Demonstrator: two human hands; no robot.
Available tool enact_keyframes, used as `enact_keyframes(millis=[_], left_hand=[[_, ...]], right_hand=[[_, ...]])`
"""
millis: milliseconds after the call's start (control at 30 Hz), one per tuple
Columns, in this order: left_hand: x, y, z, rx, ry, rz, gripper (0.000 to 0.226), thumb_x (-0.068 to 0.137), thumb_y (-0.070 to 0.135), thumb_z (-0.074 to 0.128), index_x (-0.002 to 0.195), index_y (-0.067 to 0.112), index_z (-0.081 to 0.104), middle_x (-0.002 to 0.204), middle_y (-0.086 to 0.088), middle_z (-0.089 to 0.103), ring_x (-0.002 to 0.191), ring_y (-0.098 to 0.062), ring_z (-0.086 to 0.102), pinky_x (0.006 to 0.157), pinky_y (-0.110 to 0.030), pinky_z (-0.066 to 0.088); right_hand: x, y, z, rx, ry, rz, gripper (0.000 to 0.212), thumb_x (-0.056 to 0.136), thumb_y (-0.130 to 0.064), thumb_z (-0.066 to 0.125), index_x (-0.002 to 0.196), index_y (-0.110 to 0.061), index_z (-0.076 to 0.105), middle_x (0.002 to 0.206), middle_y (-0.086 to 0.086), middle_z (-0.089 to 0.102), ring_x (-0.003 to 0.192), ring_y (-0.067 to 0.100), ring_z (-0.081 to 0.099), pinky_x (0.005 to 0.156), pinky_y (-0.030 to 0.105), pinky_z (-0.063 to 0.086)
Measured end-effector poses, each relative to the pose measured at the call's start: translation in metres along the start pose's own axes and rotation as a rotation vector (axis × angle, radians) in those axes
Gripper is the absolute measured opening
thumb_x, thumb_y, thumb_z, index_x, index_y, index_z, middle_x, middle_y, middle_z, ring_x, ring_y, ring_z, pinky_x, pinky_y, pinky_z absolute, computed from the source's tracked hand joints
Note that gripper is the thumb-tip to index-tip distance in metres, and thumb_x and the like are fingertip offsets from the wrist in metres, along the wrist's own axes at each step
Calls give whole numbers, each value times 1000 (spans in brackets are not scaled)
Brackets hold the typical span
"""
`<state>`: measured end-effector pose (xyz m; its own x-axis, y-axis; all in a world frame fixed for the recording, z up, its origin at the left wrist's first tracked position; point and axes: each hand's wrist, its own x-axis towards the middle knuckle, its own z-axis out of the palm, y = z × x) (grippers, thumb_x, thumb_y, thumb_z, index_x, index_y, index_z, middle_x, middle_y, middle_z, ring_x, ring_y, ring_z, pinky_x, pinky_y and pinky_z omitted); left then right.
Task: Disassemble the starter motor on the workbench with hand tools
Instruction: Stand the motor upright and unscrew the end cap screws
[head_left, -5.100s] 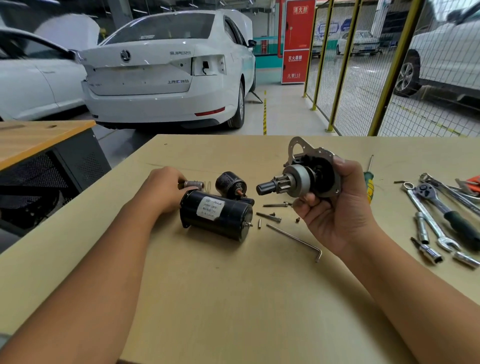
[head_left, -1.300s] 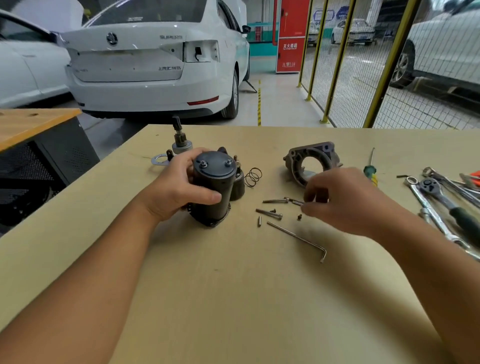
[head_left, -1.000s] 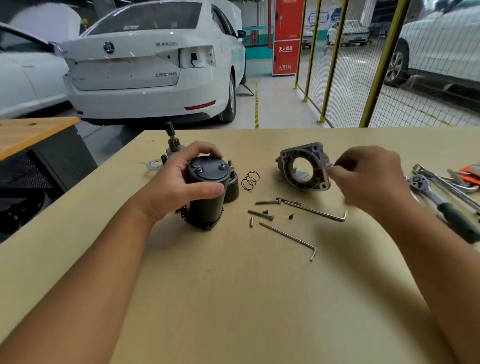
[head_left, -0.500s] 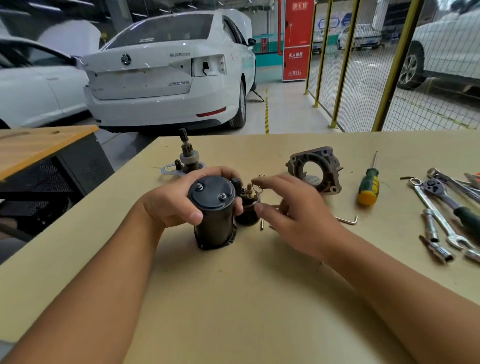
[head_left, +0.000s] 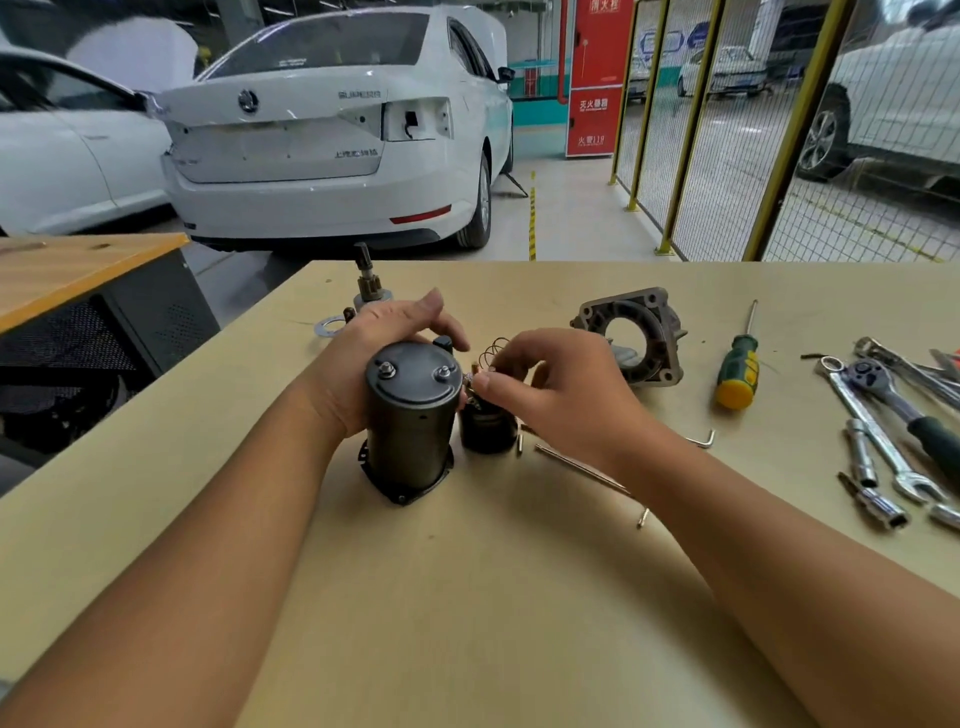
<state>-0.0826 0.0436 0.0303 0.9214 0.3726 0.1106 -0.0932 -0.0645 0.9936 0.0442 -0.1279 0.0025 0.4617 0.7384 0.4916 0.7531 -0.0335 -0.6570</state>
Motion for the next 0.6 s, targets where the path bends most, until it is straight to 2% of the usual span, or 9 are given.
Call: enact_keyframes(millis=[100,200,233,333,433,500,567,600], left_hand=[[0,4,3,72,94,25,48,93,48,57,90,2,69,70,-16,68,62,-29,67,64,-32,55],[3,7,-4,253,255,127,48,98,48,54,90,3,70,79,-13,72,71,-22,69,68,-30,56],[3,7,-7,270,262,142,50,98,51,53,93,4,71,85,-16,74,76,-24,70,72,-31,57],[5,3,-11,243,116,44,60,95,58,45,101,5,73,97,-18,77,85,-23,75,79,-28,59],[12,-8,-8,271,77,-97,50,105,42,47,100,0,74,88,-8,77,76,-12,72,73,-19,57],[12,-16,-8,171,116,-138,38,107,28,52,94,-3,69,80,-3,71,67,-9,67,66,-20,55],[12,-22,-9,159,132,-112,31,107,15,49,83,3,65,64,5,69,58,-2,64,60,-16,53],[10,-23,-8,148,124,-109,30,108,15,46,87,1,65,66,5,72,62,-3,67,63,-17,55]], right_hand=[[6,-1,-3,-27,-4,-13,16,87,-37,77,83,-22,75,72,-13,66,66,-2,57,57,11,36],[2,-1,2,8,4,-13,14,92,-32,72,92,-18,76,82,-9,67,69,3,56,63,23,45],[0,-1,4,8,5,-14,13,94,-29,70,95,-18,76,86,-7,66,73,4,57,67,25,46],[-3,-3,11,9,-6,3,14,98,-20,62,105,-17,75,97,-2,63,85,9,56,76,24,44],[-6,-2,19,166,34,104,19,99,-13,58,108,-16,74,101,1,63,92,15,58,82,31,46],[-9,-3,22,313,80,196,15,97,-21,63,105,-20,75,100,-4,67,87,13,62,76,34,49],[-14,-4,24,289,136,189,10,92,-32,71,99,-25,74,94,-10,69,86,11,66,73,36,54],[-16,-5,25,259,156,177,9,90,-34,74,95,-26,73,89,-10,68,84,11,66,72,36,55]])
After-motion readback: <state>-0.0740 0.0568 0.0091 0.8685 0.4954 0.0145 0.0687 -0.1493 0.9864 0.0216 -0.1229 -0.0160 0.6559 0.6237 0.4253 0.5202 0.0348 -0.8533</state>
